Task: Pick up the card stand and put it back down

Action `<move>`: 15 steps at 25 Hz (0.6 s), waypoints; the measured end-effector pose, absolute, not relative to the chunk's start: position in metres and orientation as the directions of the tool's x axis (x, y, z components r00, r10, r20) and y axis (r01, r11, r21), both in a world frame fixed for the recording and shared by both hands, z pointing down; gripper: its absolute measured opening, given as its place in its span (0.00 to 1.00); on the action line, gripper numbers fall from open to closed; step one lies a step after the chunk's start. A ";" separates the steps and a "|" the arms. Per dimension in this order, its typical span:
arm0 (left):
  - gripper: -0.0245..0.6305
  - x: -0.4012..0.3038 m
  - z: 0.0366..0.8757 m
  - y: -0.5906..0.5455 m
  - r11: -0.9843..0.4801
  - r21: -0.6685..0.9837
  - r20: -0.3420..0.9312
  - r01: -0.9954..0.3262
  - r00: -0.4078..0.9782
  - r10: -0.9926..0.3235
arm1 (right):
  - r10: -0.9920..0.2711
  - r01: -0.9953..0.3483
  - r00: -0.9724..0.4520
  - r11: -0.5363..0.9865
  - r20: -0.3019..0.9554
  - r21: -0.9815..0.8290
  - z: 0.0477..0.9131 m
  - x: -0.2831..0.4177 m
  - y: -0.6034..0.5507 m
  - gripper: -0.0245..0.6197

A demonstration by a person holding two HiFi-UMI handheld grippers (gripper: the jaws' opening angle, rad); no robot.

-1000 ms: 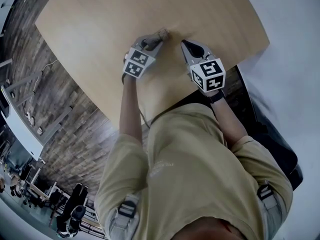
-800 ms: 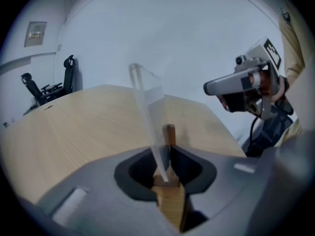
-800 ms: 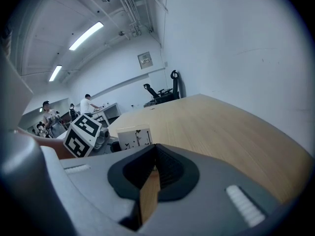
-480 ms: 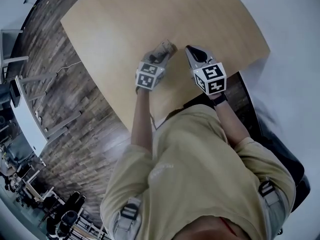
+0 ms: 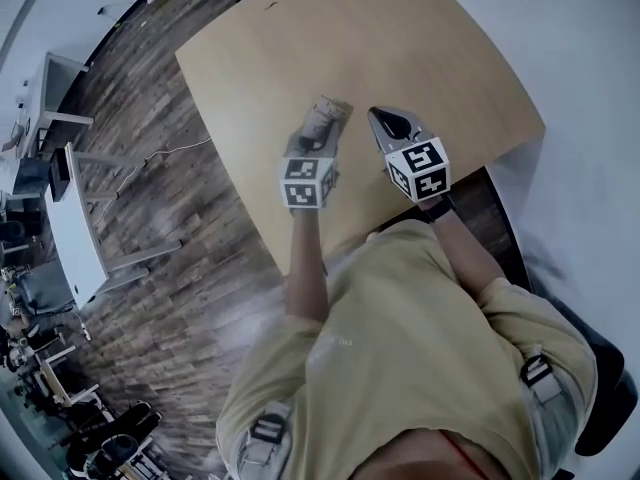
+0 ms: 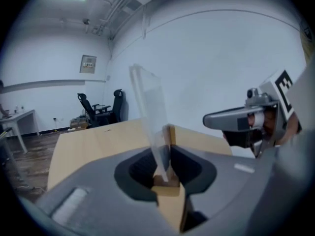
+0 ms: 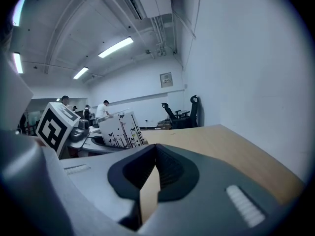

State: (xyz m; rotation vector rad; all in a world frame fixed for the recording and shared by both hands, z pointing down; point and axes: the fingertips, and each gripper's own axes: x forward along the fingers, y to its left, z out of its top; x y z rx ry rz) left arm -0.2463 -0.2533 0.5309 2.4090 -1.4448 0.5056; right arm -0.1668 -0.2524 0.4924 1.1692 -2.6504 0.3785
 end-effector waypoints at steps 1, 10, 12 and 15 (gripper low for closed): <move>0.17 -0.253 0.519 -0.248 -0.435 0.065 0.409 -0.898 0.422 -0.809 | -0.686 -0.739 -0.667 0.660 0.290 -0.136 0.485 -0.173 -0.246 0.05; 0.17 -0.299 0.431 -0.198 -0.310 -0.033 0.216 -0.950 0.296 -0.930 | -0.663 -0.692 -0.714 0.717 0.223 -0.082 0.435 -0.217 -0.204 0.05; 0.17 -0.305 0.418 -0.185 -0.286 -0.056 0.185 -0.957 0.272 -0.944 | -0.659 -0.682 -0.725 0.728 0.202 -0.070 0.422 -0.224 -0.194 0.05; 0.17 -0.312 0.400 -0.165 -0.243 -0.047 0.142 -0.969 0.235 -0.962 | -0.658 -0.675 -0.732 0.736 0.176 -0.056 0.406 -0.229 -0.180 0.05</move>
